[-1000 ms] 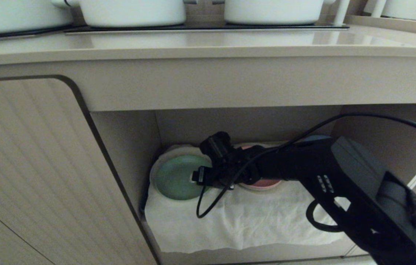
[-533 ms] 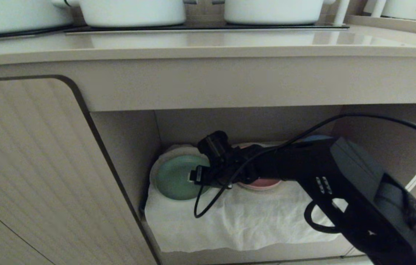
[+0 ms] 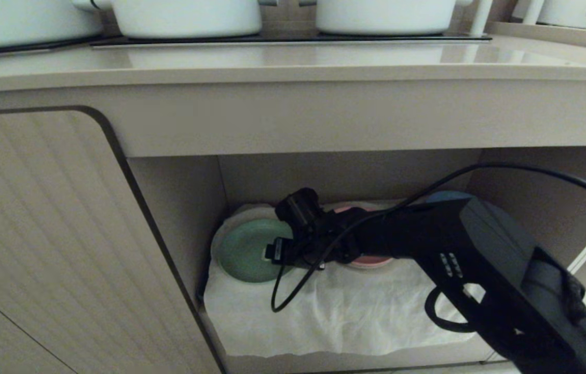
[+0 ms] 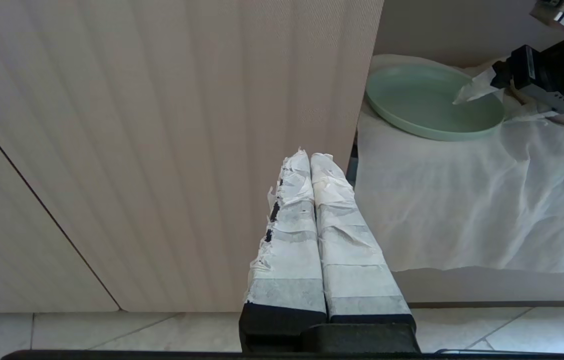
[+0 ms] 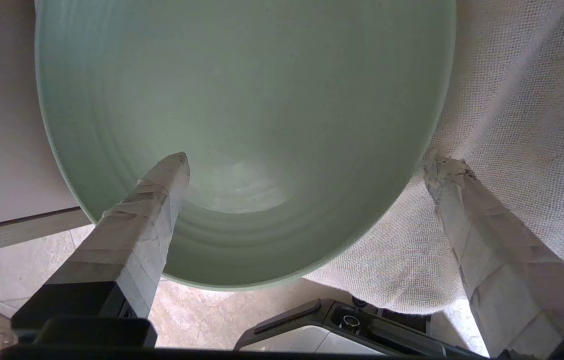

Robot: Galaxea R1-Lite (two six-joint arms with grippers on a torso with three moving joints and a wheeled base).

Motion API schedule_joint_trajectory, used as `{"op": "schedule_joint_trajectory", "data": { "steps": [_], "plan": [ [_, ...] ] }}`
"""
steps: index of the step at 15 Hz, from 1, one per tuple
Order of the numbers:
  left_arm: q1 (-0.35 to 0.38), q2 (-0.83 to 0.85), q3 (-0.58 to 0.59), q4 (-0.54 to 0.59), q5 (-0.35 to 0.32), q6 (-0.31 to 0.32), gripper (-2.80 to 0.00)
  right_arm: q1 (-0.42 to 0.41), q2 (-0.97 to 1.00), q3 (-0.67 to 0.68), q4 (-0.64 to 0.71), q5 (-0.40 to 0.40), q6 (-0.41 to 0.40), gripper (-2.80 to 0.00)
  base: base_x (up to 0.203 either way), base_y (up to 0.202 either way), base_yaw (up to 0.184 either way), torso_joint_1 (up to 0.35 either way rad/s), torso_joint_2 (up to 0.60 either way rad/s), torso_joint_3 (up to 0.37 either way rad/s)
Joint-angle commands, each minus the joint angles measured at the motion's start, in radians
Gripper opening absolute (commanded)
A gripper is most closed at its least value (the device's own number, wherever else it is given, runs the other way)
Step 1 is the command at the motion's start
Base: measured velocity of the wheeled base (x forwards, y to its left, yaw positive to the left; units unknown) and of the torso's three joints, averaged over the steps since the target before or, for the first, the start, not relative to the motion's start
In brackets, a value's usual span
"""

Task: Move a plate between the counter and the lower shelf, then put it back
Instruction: Pick up the plate in the cupboard

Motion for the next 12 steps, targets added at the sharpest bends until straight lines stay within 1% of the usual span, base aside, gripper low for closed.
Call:
{"op": "schedule_joint_trajectory", "data": {
  "steps": [1,2,12],
  "plan": [
    [0.0,0.0,0.0,0.0,0.0,-0.001,-2.8,0.0,0.002,0.0,0.001,0.0,0.003,0.0,0.0,0.0,0.0,0.0,0.0,0.0],
    [0.0,0.0,0.0,0.0,0.0,-0.001,-2.8,0.0,0.002,0.0,0.001,0.0,0.003,-2.8,0.0,0.0,0.0,0.0,0.0,0.0],
    [0.0,0.0,0.0,0.0,0.0,-0.001,-2.8,0.0,-0.002,-0.002,-0.002,0.0,0.006,-2.8,0.0,0.0,0.0,0.0,0.0,0.0]
  ]
}}
